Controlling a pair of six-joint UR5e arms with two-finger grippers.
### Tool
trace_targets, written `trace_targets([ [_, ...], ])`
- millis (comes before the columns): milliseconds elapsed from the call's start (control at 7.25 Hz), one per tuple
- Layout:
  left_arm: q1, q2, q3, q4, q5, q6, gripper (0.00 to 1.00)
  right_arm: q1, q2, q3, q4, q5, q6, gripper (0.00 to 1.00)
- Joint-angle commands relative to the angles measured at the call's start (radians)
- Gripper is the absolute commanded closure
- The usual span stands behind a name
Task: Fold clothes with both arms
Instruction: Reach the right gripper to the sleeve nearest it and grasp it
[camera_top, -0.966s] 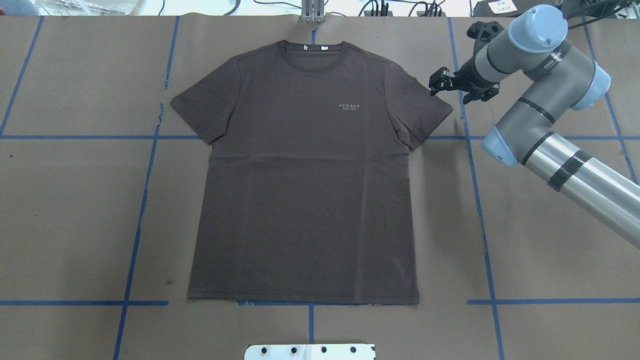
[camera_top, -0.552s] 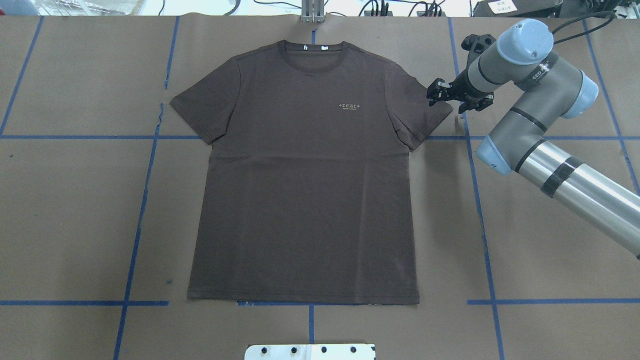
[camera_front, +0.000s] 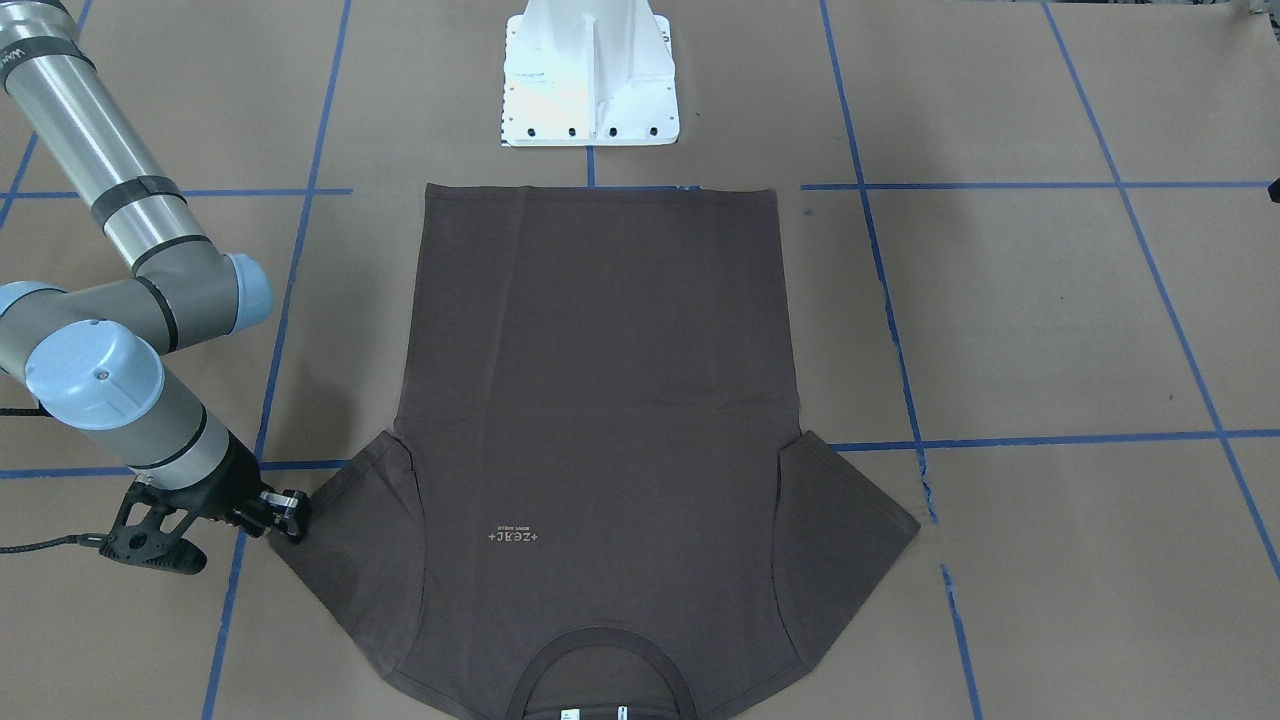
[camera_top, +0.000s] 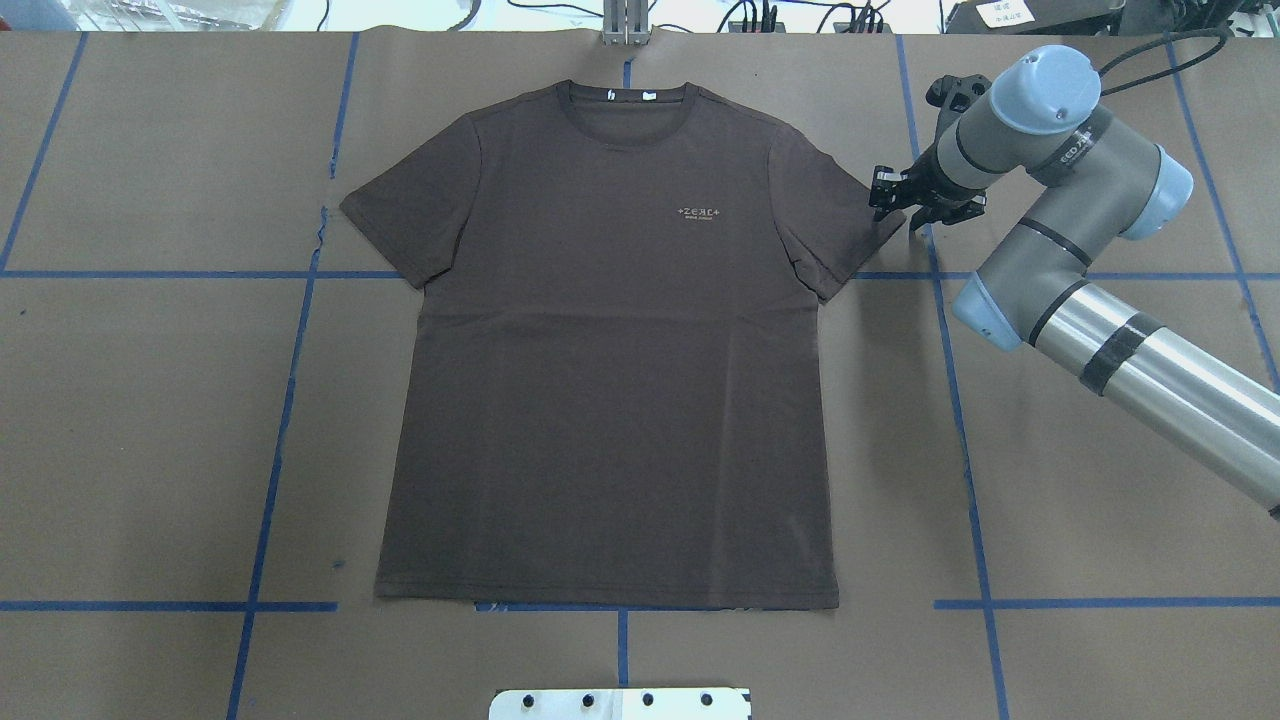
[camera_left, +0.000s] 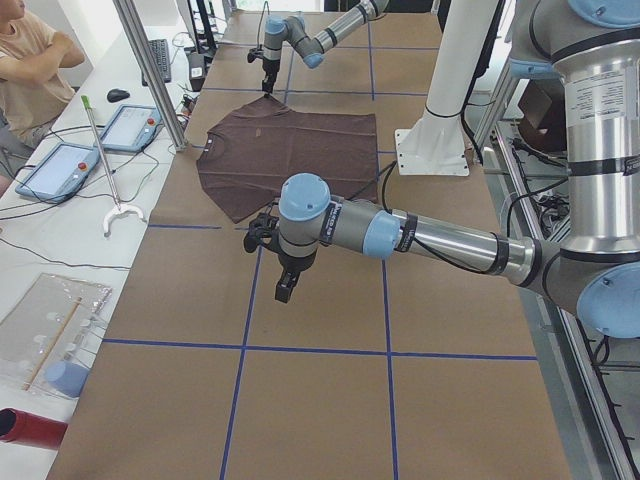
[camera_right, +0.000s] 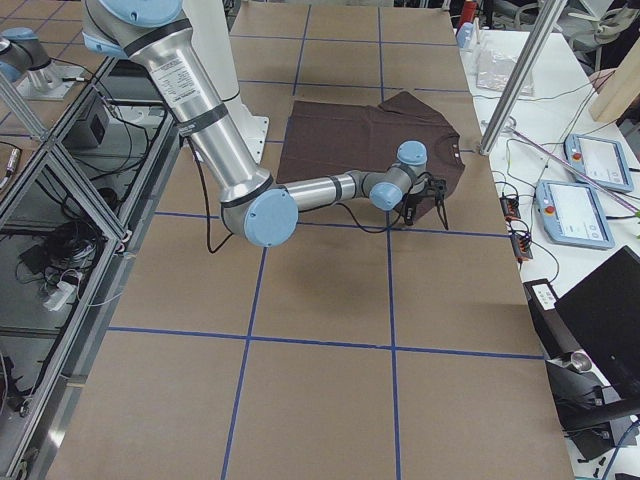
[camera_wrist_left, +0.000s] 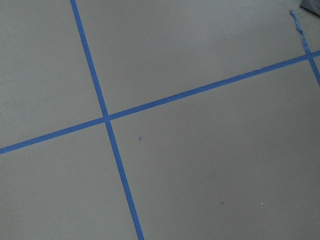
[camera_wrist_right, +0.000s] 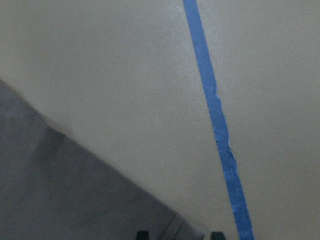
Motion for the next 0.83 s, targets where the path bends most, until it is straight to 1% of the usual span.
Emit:
trace_targets([
  [0,0.0,0.0,0.0,0.0,0.0,0.0,0.0,0.001,-0.001,-0.001,-0.003,-0.006,-0.002,0.69],
  [138,0.0,-0.002,-0.003,0.0,0.002,0.0,0.0,0.0,0.001,-0.001,-0.003,-0.006,-0.002,0.99],
  [552,0.0,-0.002,0.005,0.0,0.002,0.003,0.0,0.001,0.016,0.008,-0.008,-0.004,-0.005,1.0],
  [690,0.0,-0.002,0.003,0.0,0.002,0.001,0.0,0.0,0.036,0.032,-0.011,0.0,0.011,1.0],
])
